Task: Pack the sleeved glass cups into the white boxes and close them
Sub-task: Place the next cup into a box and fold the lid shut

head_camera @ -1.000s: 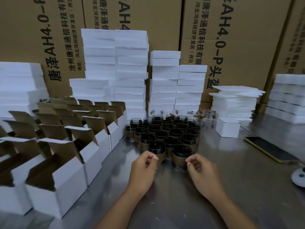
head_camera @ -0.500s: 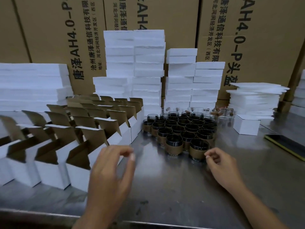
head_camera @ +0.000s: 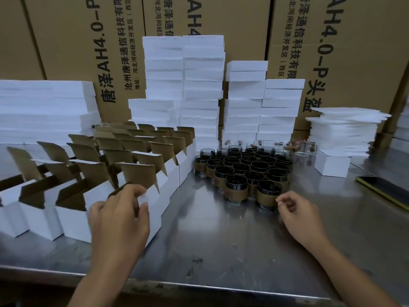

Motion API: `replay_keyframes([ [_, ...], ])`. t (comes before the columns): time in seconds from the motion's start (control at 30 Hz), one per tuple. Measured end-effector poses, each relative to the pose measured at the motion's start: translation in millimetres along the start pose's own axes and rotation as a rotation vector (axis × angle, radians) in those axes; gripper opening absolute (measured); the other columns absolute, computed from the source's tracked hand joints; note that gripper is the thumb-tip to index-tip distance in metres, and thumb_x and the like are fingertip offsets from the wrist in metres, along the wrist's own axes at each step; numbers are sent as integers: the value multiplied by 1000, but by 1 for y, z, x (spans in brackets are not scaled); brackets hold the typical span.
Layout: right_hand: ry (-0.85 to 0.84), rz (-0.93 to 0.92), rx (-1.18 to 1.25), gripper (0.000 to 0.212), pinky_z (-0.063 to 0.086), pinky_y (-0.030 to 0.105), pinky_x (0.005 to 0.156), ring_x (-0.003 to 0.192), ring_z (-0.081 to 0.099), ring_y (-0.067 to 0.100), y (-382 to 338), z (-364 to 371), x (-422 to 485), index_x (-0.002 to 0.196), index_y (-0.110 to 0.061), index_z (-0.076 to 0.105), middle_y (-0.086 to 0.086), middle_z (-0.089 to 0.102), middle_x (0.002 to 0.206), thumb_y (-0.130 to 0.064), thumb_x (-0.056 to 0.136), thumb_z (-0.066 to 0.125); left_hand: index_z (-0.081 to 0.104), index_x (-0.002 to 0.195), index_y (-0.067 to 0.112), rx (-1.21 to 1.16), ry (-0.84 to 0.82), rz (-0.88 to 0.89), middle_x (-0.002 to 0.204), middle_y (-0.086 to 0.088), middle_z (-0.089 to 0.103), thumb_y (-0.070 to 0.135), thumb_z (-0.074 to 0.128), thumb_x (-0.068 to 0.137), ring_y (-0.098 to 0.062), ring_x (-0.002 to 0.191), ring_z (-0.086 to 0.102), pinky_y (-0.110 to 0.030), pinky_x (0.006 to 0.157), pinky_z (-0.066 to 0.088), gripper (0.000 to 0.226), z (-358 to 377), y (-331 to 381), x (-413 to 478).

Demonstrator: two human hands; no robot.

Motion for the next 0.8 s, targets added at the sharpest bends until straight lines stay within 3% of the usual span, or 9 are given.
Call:
replay_keyframes([
  [0.13,93,-117,89,31,39,5,59,70,58,3,-25,-5,-11,78,-29,58,-9,63,73,1,84,63,55,88,25,-139,35,118,74,9,56,9,70,80,-19,74,54,-23,82,20,23,0,31,-8],
  [0.2,8,-179,174,32,40,4,66,81,58,1,-41,1,-20,91,-36,59,-12,63,88,-9,81,71,50,80,26,-207,52,203,69,11,53,4,70,76,-12,65,50,-19,77,19,30,3,56,-13],
  [0.27,-236,-166,207,59,40,6,79,104,50,-7,-56,16,-30,120,-50,45,-23,51,116,-41,72,77,42,74,25,-272,74,243,64,9,49,1,69,75,-4,60,40,-22,74,22,36,13,83,-18],
  [0.33,-429,-142,176,94,38,14,91,120,35,-14,-64,33,-39,133,-64,16,-33,30,134,-66,58,73,37,73,23,-306,81,235,61,8,47,1,68,77,-3,57,35,-27,73,27,39,28,104,-22],
  [0.43,-452,-111,202,108,36,30,107,131,30,-5,-69,45,-41,140,-57,2,-23,23,146,-60,56,70,35,71,21,-343,48,239,57,1,50,1,66,78,-19,54,43,-38,69,43,37,51,126,-28],
  [0.57,-335,-51,333,100,39,39,106,125,45,7,-62,43,-31,145,-40,16,-9,38,141,-48,61,70,38,71,22,-387,2,326,60,5,53,13,72,74,-12,63,43,-33,68,47,36,70,137,-35],
  [0.67,-313,-18,384,101,44,41,101,117,51,4,-54,41,-23,137,-49,14,-18,43,130,-51,54,71,47,83,20,-431,17,482,78,8,57,29,56,82,-7,78,42,-20,74,38,13,78,136,-38],
  [0.73,-308,-20,398,102,46,39,99,115,47,-6,-48,36,-17,133,-55,14,-27,42,126,-51,52,77,47,97,21,-443,73,547,94,10,52,32,52,84,-5,88,44,-16,79,36,18,82,127,-34],
  [0.8,-315,-19,389,99,46,37,100,118,44,-9,-41,31,-14,127,-63,17,-32,41,127,-50,55,83,43,107,26,-550,17,446,106,9,46,33,58,83,1,98,43,-9,86,34,29,90,113,-22],
])
Point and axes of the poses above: each hand's wrist, its own x-axis towards the middle knuckle, its own z-axis out of the palm, y = z × x, the point moved 5 cm from there along x, towards the middle knuckle
